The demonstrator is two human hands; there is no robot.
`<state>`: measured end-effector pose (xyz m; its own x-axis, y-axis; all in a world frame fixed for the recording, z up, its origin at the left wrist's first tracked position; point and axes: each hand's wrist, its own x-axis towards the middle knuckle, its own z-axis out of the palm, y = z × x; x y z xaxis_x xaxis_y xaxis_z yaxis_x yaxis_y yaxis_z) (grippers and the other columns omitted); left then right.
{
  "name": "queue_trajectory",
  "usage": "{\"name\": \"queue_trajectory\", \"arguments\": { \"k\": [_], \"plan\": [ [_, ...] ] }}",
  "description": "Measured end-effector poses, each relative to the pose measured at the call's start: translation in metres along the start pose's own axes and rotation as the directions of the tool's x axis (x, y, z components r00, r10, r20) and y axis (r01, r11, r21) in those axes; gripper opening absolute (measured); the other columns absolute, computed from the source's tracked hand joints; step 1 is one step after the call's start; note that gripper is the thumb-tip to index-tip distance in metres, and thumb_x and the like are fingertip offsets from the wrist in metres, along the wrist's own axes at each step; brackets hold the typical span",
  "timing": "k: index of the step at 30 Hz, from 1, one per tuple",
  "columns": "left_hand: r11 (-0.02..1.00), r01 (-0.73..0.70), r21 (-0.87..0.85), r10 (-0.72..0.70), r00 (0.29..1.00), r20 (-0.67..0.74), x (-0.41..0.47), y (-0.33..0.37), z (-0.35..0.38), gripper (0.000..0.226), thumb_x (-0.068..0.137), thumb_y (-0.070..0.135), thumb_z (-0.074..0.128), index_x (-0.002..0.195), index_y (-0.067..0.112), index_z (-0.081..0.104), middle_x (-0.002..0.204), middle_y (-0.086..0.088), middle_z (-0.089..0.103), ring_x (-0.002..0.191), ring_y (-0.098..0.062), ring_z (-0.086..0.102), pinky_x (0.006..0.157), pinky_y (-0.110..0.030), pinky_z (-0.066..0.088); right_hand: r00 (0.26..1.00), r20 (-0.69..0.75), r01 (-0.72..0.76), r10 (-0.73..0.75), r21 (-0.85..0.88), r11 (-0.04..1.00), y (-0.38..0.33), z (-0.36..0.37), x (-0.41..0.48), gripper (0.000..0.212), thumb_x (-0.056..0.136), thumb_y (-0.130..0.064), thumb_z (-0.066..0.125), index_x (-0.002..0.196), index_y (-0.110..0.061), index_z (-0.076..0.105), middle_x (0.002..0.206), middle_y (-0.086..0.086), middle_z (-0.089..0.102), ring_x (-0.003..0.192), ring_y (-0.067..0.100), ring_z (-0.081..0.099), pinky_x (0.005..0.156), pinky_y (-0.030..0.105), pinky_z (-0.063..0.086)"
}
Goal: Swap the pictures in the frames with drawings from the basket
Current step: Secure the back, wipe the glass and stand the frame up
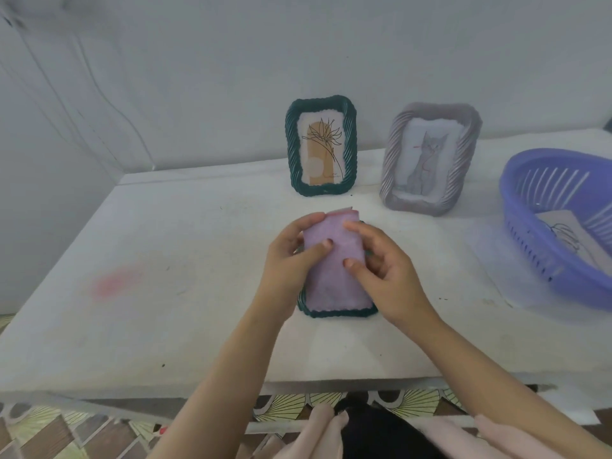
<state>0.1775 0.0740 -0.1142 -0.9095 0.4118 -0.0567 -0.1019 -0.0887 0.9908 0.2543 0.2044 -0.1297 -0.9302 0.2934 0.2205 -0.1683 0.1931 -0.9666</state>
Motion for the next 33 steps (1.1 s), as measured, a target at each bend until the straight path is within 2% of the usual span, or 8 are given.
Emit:
{"name": "queue_trajectory", "arguments": {
  "k": [4, 8, 10, 13, 17, 20, 26, 33],
  "plan": [
    [0.914, -0.165, 0.371, 0.164, 0.986, 0.036, -0.001, -0.016, -0.008, 0.036, 0.089, 0.015, 0.057, 0.122, 0.03, 0.054, 0.123, 0.008, 0.06, 0.115, -0.009, 0.054, 0.096, -0.028, 0.045, 0.996, -0.052, -0.081, 0.074, -0.152, 0.985, 0.013, -0.012, 0.013, 0.036, 0.087, -0.007, 0.057, 0.103, -0.039, 0.061, 0.097, 0.01, 0.065, 0.087, 0.037, 0.058, 0.075, 0.046, 0.054],
    [0.687, -0.213, 0.695, 0.087, 0.973, 0.213, -0.005, -0.038, -0.036, 0.075, 0.072, 0.053, 0.07, 0.135, 0.048, 0.029, 0.144, 0.021, 0.033, 0.136, -0.003, 0.023, 0.112, -0.027, 0.019, 0.99, -0.018, -0.138, 0.14, -0.344, 0.929, 0.026, -0.022, 0.023, 0.035, 0.086, -0.008, 0.057, 0.106, -0.036, 0.061, 0.096, 0.006, 0.066, 0.075, 0.027, 0.056, 0.068, 0.025, 0.048],
    [0.638, -0.222, 0.737, 0.032, 0.965, 0.262, -0.005, -0.046, -0.044, 0.085, 0.063, 0.064, 0.066, 0.135, 0.054, 0.021, 0.152, 0.015, 0.023, 0.141, -0.003, 0.012, 0.116, -0.031, 0.009, 0.994, 0.009, -0.086, 0.11, -0.559, 0.825, 0.03, -0.025, 0.026, 0.036, 0.085, -0.008, 0.056, 0.115, -0.027, 0.061, 0.116, 0.005, 0.062, 0.091, 0.019, 0.056, 0.079, 0.018, 0.043],
    [0.596, -0.255, 0.761, 0.03, 0.955, 0.296, -0.005, -0.052, -0.047, 0.087, 0.064, 0.069, 0.057, 0.138, 0.052, 0.015, 0.155, 0.013, 0.014, 0.142, 0.0, 0.004, 0.115, -0.026, -0.004, 0.997, 0.007, -0.046, 0.074, -0.725, 0.687, 0.03, -0.019, 0.025, 0.043, 0.087, -0.011, 0.05, 0.129, -0.019, 0.052, 0.146, 0.01, 0.037, 0.129, 0.028, 0.038, 0.105, 0.031, 0.03],
    [0.482, -0.281, 0.83, 0.04, 0.953, 0.3, -0.004, -0.052, -0.049, 0.101, 0.065, 0.073, 0.054, 0.145, 0.039, 0.001, 0.148, 0.024, 0.004, 0.139, 0.003, -0.005, 0.115, -0.032, -0.013, 0.984, 0.116, 0.025, 0.134, -0.837, 0.547, 0.031, 0.004, 0.017, 0.063, 0.09, -0.049, 0.043, 0.145, -0.024, 0.024, 0.156, 0.012, 0.009, 0.143, 0.03, 0.012, 0.116, 0.04, 0.012],
    [0.455, -0.247, 0.856, 0.014, 0.963, 0.27, -0.004, -0.052, -0.048, 0.111, 0.061, 0.078, 0.047, 0.146, 0.03, -0.008, 0.144, 0.023, -0.002, 0.136, 0.006, -0.011, 0.114, -0.033, -0.017, 0.973, 0.151, 0.064, 0.174, -0.904, 0.423, 0.043, 0.009, 0.022, 0.069, 0.09, -0.056, 0.036, 0.147, -0.029, 0.009, 0.157, 0.011, -0.002, 0.144, 0.03, -0.003, 0.116, 0.042, 0.0],
    [0.349, -0.261, 0.9, 0.033, 0.963, 0.267, -0.005, -0.055, -0.049, 0.106, 0.063, 0.081, 0.035, 0.148, 0.029, 0.0, 0.153, 0.017, -0.001, 0.14, -0.001, -0.01, 0.115, -0.034, -0.015, 0.959, 0.257, 0.183, 0.117, -0.881, 0.435, 0.049, 0.006, 0.049, 0.053, 0.092, -0.051, 0.033, 0.143, -0.04, 0.022, 0.158, 0.003, 0.006, 0.144, 0.025, -0.001, 0.115, 0.045, -0.003],
    [0.34, -0.25, 0.907, 0.051, 0.968, 0.247, -0.003, -0.059, -0.051, 0.107, 0.061, 0.084, 0.034, 0.148, 0.029, 0.005, 0.152, 0.018, 0.0, 0.14, 0.0, -0.011, 0.116, -0.032, -0.013, 0.868, 0.485, 0.354, 0.102, -0.751, 0.557, 0.04, -0.015, 0.004, 0.052, 0.088, -0.057, 0.024, 0.139, -0.046, 0.027, 0.151, -0.014, -0.001, 0.141, 0.006, -0.007, 0.113, 0.028, -0.008]
  ]
}}
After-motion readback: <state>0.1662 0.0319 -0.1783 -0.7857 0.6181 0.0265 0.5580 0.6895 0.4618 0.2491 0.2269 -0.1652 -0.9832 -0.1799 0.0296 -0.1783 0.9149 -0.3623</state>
